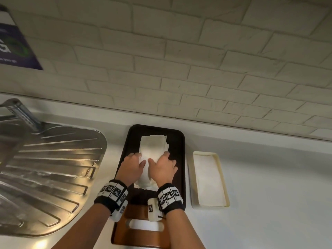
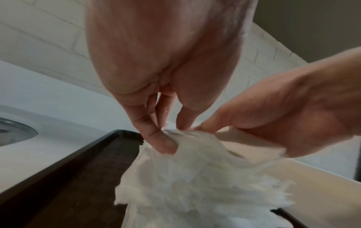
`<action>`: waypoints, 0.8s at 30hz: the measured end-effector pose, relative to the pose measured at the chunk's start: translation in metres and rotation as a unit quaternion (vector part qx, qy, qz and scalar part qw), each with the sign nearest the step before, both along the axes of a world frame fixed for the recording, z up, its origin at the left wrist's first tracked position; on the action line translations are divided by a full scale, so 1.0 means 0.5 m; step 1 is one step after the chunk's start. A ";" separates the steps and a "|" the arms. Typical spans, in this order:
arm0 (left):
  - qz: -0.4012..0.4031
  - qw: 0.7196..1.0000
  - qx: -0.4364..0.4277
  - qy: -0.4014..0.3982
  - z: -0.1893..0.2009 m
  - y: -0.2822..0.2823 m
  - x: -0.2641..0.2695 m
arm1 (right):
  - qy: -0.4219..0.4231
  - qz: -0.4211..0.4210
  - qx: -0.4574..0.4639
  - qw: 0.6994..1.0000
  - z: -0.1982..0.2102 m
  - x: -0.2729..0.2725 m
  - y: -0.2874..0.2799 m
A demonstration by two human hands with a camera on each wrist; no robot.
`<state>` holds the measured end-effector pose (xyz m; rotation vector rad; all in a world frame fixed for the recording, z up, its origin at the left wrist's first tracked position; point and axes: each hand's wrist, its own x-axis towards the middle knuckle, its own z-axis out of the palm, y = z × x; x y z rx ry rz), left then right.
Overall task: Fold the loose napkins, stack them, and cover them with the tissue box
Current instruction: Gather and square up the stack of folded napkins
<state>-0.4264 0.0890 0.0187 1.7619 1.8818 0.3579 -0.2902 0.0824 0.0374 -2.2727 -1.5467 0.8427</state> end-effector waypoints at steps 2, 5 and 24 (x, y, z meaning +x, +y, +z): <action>0.018 0.999 0.010 -0.027 0.015 -0.007 -0.012 | 0.070 0.015 0.022 0.997 0.010 0.013 0.000; 0.066 0.987 0.035 -0.145 0.055 -0.017 -0.033 | 0.274 0.037 0.118 0.954 0.044 0.043 -0.023; 0.001 0.920 0.083 -0.383 0.070 -0.012 0.051 | 0.425 -0.059 0.196 0.882 0.024 0.039 -0.013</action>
